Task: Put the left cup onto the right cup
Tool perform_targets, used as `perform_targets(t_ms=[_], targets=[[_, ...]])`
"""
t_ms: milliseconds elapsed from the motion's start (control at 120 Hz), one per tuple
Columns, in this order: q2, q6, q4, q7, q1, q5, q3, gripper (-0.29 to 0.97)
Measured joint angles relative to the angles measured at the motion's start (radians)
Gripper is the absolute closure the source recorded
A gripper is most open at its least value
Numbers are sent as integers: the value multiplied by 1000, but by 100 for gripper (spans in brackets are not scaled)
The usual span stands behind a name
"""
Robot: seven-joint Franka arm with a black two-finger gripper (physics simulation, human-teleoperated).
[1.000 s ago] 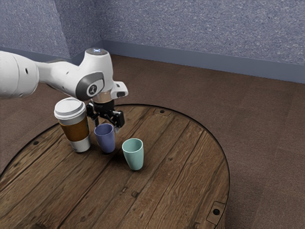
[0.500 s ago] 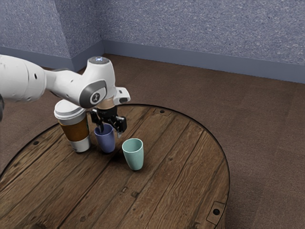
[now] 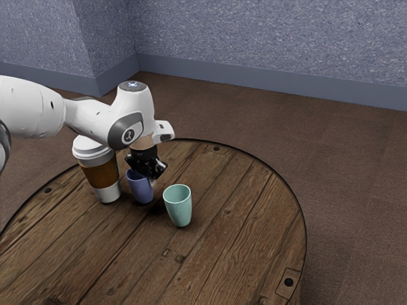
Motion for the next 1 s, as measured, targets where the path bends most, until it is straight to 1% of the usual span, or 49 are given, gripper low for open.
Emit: perform_targets(t_ms=[158,300,483,583,650,775,1000], targets=[[1,6,1,3,0,0,8,75],[-9,8,3,3,-1,4,9,76],[-70,-6,6,2,-3,23,-11,76],[-113,-37,23,-3,-3,40,-49,77],[-149,-70,43,-10,-4,49,-91,77],[-179,-141,87,-34,-5,55,-172,78],[-248,-240,72,-106,-4,56,-258,78]])
